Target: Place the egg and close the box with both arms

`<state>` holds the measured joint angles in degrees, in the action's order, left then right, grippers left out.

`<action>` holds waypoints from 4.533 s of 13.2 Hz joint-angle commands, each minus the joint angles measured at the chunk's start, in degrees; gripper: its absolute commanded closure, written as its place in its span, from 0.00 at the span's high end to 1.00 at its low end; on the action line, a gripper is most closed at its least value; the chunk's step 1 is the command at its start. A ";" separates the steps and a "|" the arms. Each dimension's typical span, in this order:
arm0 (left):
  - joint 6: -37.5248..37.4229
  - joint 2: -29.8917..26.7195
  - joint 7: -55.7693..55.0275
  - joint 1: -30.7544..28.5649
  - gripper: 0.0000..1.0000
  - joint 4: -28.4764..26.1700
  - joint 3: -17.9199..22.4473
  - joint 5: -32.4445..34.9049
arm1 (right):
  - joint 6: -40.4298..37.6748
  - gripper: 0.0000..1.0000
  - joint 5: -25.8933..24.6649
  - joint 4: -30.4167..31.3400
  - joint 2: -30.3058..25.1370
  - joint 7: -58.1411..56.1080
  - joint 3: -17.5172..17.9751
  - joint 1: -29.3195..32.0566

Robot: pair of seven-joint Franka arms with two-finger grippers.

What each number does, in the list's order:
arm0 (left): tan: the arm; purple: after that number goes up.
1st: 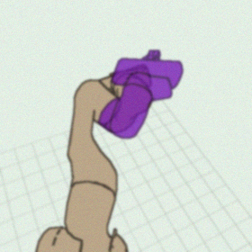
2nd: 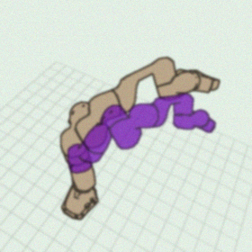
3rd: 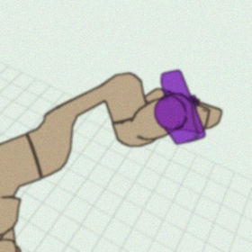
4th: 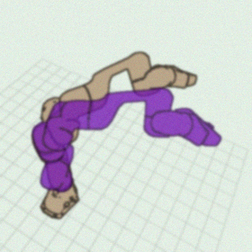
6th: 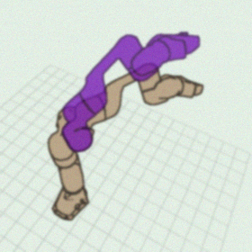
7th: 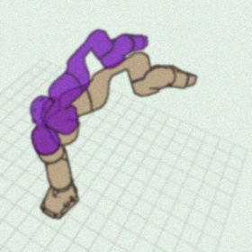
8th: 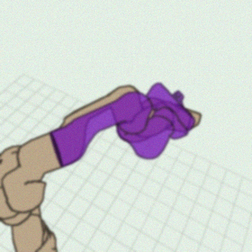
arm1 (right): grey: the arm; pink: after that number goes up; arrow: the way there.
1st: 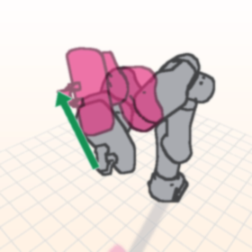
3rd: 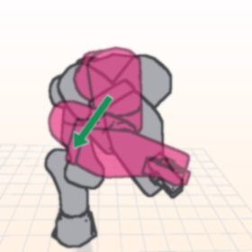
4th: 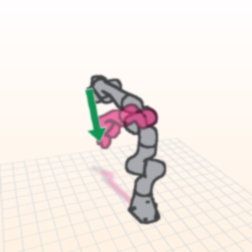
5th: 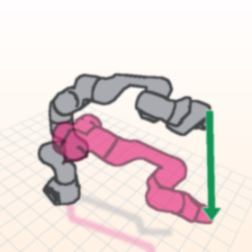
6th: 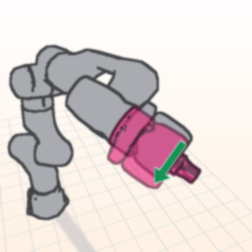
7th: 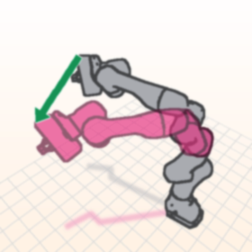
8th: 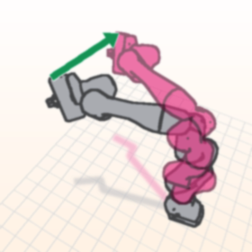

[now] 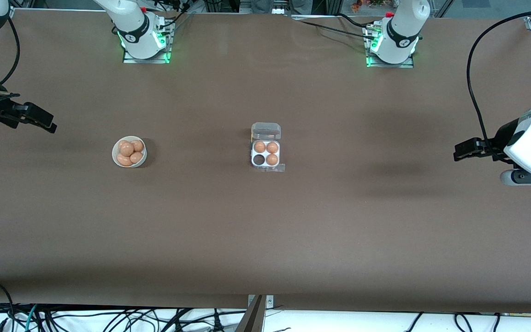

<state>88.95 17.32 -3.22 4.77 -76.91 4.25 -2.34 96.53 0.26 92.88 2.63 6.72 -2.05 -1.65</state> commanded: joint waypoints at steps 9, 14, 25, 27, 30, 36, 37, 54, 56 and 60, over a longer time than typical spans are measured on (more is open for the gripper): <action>-0.62 0.87 -0.21 -0.20 1.00 1.33 0.05 -1.27 | -0.29 1.00 -0.61 -0.94 0.45 0.84 0.03 0.07; -0.62 0.87 -0.12 -0.20 1.00 1.33 0.05 -1.18 | -0.90 1.00 -0.61 -0.59 5.97 -0.13 0.21 -2.38; -0.62 0.79 -0.21 -0.20 1.00 1.41 0.05 -1.18 | 21.14 1.00 7.64 17.32 16.00 -0.13 0.12 -2.13; -0.62 0.79 -0.21 -0.20 1.00 1.41 0.05 -1.27 | 22.04 1.00 7.91 20.05 16.35 0.48 0.03 -2.04; -0.62 0.87 -0.21 -0.20 1.00 1.33 0.05 -1.27 | 21.95 1.00 7.91 21.29 17.75 3.20 -0.15 -1.69; -0.62 0.87 -0.12 -0.20 1.00 1.41 0.05 -1.27 | 21.33 1.00 7.91 21.73 20.75 5.59 -0.15 -1.69; -0.62 0.87 -0.12 -0.29 1.00 1.33 0.05 -1.27 | 21.07 1.00 7.91 21.73 21.27 5.50 -0.15 -1.69; -0.54 1.31 -0.12 -0.29 1.00 1.41 0.05 -1.27 | 19.93 0.25 9.49 20.41 22.51 4.89 -0.06 -0.98; -0.62 1.31 -0.12 -0.29 1.00 1.41 0.05 -1.27 | 19.14 0.21 9.49 19.63 22.51 4.80 -0.06 -1.07; -0.62 1.31 -0.12 -0.29 1.00 1.41 0.05 -1.27 | 13.97 0.16 9.58 15.24 23.74 4.71 -0.06 -0.90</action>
<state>88.95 17.98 -3.22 4.75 -76.87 4.26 -2.34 114.11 8.84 111.94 24.88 11.62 -2.42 -3.00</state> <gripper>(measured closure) 0.000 0.511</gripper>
